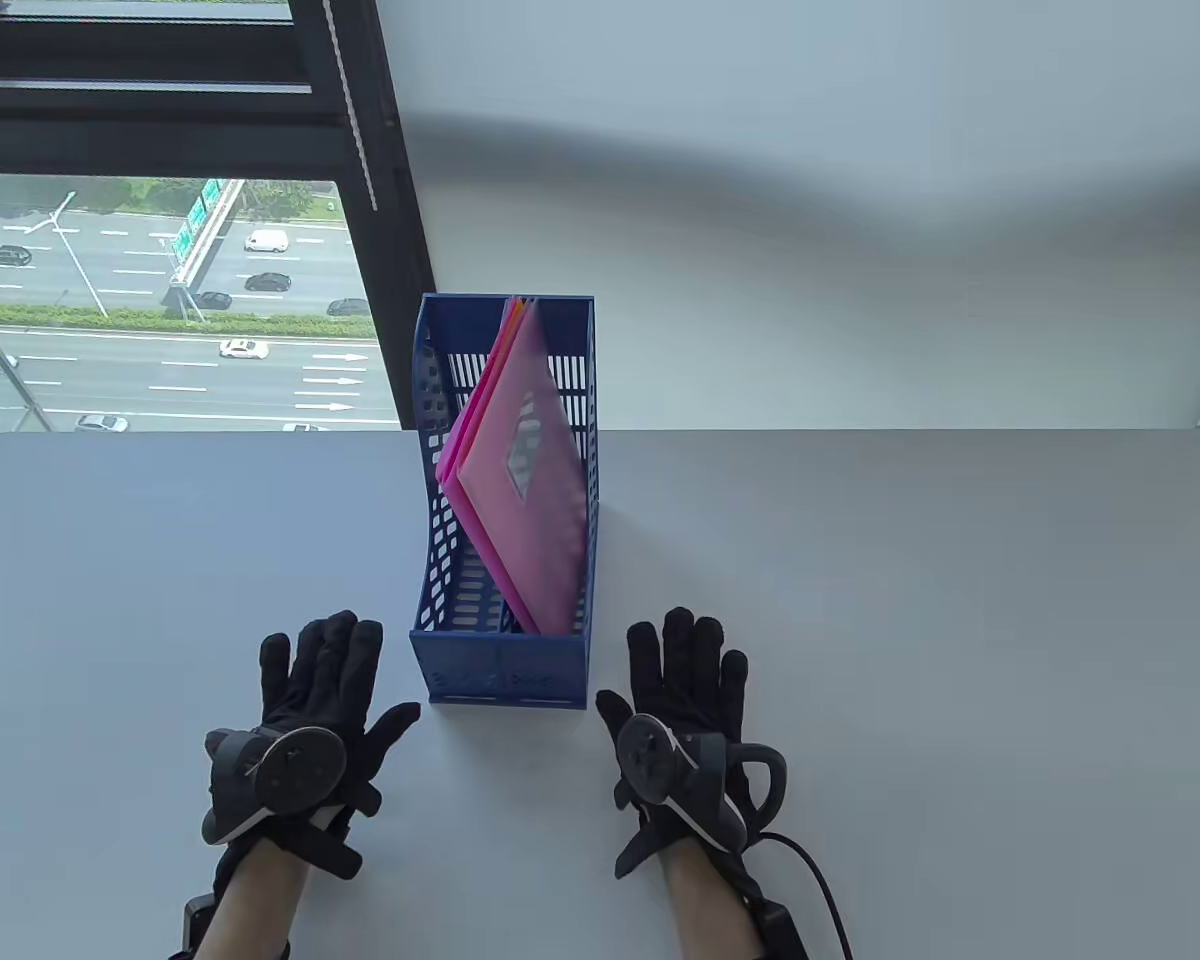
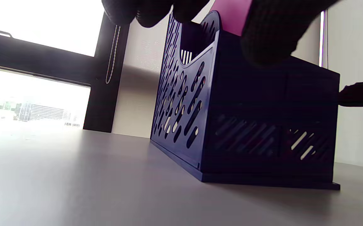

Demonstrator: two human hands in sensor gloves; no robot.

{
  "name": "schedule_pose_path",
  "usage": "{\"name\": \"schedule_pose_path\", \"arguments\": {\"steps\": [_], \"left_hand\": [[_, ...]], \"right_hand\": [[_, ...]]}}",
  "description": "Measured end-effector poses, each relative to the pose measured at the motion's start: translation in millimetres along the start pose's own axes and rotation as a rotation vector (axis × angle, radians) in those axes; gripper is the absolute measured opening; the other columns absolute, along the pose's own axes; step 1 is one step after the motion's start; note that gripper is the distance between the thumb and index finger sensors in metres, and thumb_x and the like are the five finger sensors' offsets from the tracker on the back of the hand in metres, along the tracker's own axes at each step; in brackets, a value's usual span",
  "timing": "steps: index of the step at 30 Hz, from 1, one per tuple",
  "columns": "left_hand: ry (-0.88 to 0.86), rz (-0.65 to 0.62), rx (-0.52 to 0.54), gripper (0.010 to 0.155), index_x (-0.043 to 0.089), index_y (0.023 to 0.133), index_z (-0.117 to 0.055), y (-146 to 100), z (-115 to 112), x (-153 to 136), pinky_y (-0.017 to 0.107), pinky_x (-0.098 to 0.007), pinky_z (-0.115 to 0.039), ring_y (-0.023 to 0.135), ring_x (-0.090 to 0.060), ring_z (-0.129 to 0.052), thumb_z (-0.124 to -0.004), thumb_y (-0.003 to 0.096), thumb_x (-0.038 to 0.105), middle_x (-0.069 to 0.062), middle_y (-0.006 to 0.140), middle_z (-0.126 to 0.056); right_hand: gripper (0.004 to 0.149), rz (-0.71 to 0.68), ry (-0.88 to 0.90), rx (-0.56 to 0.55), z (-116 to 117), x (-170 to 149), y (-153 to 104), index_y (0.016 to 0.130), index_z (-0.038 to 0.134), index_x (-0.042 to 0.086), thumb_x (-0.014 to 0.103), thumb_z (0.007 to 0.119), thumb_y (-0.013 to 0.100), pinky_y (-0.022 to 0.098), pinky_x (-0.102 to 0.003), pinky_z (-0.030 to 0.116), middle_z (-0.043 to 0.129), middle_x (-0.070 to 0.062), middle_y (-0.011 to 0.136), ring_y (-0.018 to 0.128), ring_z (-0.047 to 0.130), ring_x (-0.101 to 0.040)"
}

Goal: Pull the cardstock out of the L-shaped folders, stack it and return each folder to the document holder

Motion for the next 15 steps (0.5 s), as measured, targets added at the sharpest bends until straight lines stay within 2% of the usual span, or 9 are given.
{"name": "schedule_pose_path", "arguments": {"steps": [15], "left_hand": [[-0.040,-0.004,0.048,0.081,0.017,0.116,-0.046,0.3,5.4,0.7,0.079,-0.059,-0.015,0.111,-0.043,-0.049,-0.077,0.0550,0.059,-0.012,0.117,-0.047]], "right_hand": [[0.071,0.014,0.020,-0.009,-0.3,-0.5,1.3,0.118,0.041,0.031,0.065,0.065,0.060,0.078,-0.054,0.014,0.033,-0.005,0.124,0.111,0.027,-0.034]]}}
Point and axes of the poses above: the tracker on the back of each hand, its own x axis roughly to the thumb side, its own y axis roughly from the wrist to the fingertips, z = x × y, the point moved 2 cm from there along y, roughly from the wrist to the fingertips
